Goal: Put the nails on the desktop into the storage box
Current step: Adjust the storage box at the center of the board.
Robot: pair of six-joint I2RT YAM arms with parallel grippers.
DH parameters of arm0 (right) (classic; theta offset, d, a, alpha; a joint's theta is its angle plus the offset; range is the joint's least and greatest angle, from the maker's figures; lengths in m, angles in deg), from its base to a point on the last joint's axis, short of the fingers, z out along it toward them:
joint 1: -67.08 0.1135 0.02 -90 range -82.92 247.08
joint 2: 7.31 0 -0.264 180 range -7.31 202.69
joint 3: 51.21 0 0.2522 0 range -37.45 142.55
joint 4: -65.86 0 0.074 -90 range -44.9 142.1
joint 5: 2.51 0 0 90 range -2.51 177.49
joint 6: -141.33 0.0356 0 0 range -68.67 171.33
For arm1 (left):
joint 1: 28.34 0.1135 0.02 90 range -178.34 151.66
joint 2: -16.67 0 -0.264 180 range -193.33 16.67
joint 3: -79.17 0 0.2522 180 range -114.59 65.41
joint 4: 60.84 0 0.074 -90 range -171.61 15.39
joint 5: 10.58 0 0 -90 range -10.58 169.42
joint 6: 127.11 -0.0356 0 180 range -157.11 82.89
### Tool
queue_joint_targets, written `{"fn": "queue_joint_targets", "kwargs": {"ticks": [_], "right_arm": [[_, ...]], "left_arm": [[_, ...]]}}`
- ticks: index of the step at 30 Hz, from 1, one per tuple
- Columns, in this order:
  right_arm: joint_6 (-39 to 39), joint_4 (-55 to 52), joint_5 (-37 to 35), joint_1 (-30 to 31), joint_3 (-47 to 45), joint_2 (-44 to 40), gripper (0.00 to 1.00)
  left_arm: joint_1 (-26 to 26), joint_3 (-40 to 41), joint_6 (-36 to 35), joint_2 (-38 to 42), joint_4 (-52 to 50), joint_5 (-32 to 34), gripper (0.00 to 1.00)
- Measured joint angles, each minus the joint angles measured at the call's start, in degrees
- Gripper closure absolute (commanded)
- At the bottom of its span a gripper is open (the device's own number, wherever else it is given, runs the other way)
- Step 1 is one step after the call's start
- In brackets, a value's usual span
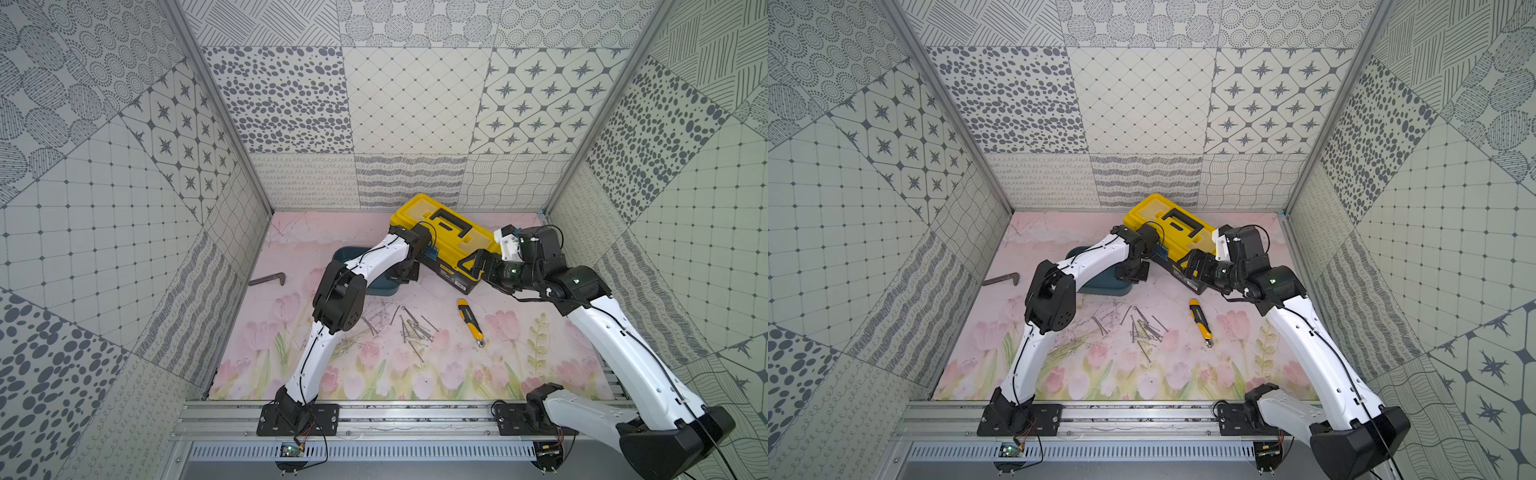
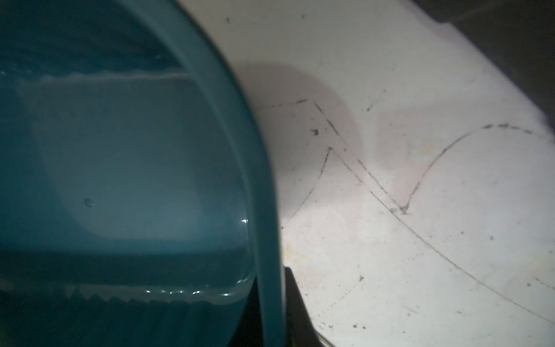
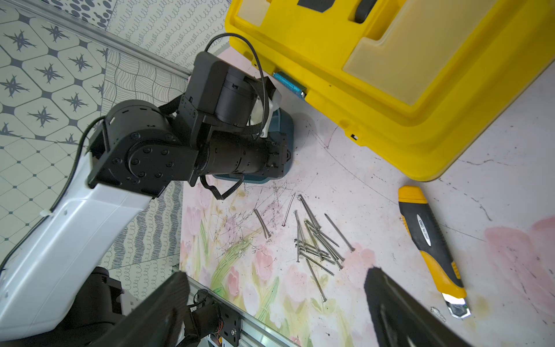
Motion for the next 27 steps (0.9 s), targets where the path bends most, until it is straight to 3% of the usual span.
{"fn": "queue_joint_targets", "kwargs": {"ticks": [11, 16, 27], "right_arm": [[0.04, -0.04, 0.55, 0.0, -2.43, -3.3, 0.03], [0.07, -0.07, 0.72, 0.0, -2.64, -4.17, 0.03], [0.52, -0.11, 0.7, 0.0, -3.8, -4.92, 0.03]], "left_arm": [[0.07, 4.31, 8.02, 2.38, 1.44, -0.22, 0.99], [0.04, 5.62, 10.38, 3.26, 1.9, -0.68, 0.75], [-0.02, 9.18, 12.46, 7.54, 3.54, -2.45, 0.65]]}}
